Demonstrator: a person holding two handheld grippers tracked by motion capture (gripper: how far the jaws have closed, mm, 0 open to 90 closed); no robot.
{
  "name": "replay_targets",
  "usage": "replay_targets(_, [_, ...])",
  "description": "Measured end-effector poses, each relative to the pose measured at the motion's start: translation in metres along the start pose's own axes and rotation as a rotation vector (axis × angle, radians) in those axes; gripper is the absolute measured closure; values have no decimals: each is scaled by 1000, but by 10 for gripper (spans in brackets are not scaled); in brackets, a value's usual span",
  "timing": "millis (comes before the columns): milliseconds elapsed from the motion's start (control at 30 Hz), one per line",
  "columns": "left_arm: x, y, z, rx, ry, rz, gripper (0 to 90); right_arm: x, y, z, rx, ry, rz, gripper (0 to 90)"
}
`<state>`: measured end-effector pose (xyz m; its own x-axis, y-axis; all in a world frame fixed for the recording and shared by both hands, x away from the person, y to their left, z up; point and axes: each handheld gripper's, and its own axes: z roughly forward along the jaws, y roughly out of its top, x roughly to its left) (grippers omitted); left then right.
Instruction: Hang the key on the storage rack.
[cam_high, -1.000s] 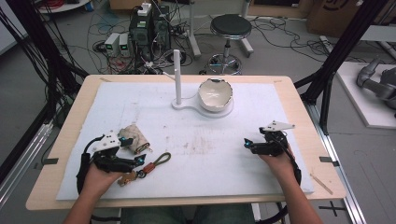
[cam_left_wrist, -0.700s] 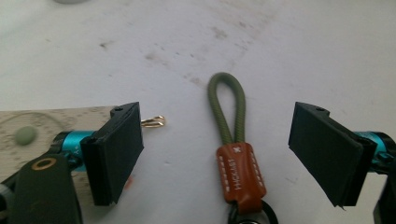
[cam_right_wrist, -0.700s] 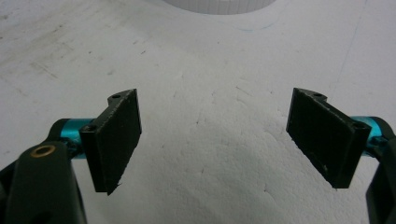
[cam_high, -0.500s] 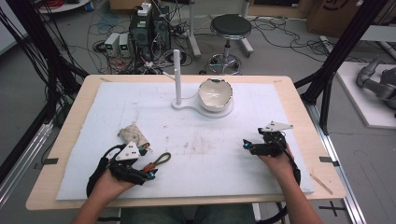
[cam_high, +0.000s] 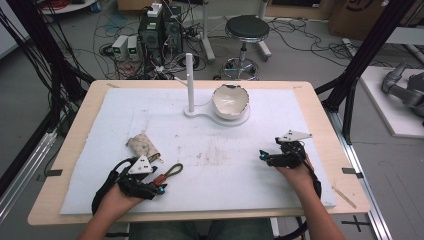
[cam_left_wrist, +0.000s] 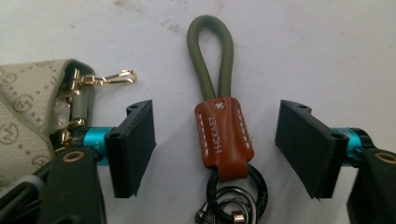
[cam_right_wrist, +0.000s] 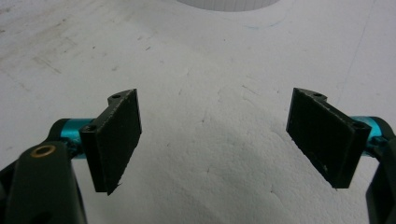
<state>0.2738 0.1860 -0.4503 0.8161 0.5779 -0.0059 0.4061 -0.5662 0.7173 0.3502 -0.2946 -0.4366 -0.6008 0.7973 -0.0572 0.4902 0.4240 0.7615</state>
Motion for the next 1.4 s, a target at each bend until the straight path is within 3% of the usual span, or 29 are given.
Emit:
replay_targets(467, [1,1,-4,10,3,-16,541,1,0,1,4,7,1,183])
replay_targets(833, [-2,4,-4,27,4,10,644,1,0,2,5,11,2,183])
replay_targets(1067, [-2,6,-5,28,-9,6,691,1,0,2,9,12,-2,183])
replay_targets(1267, [-2,9,-8,-4,-12,20,701,2,0,1,10,14,-1,183])
replay_targets(1400, [-2,13,-17,-57,2,5,701,2,0,1,8,15,0,183])
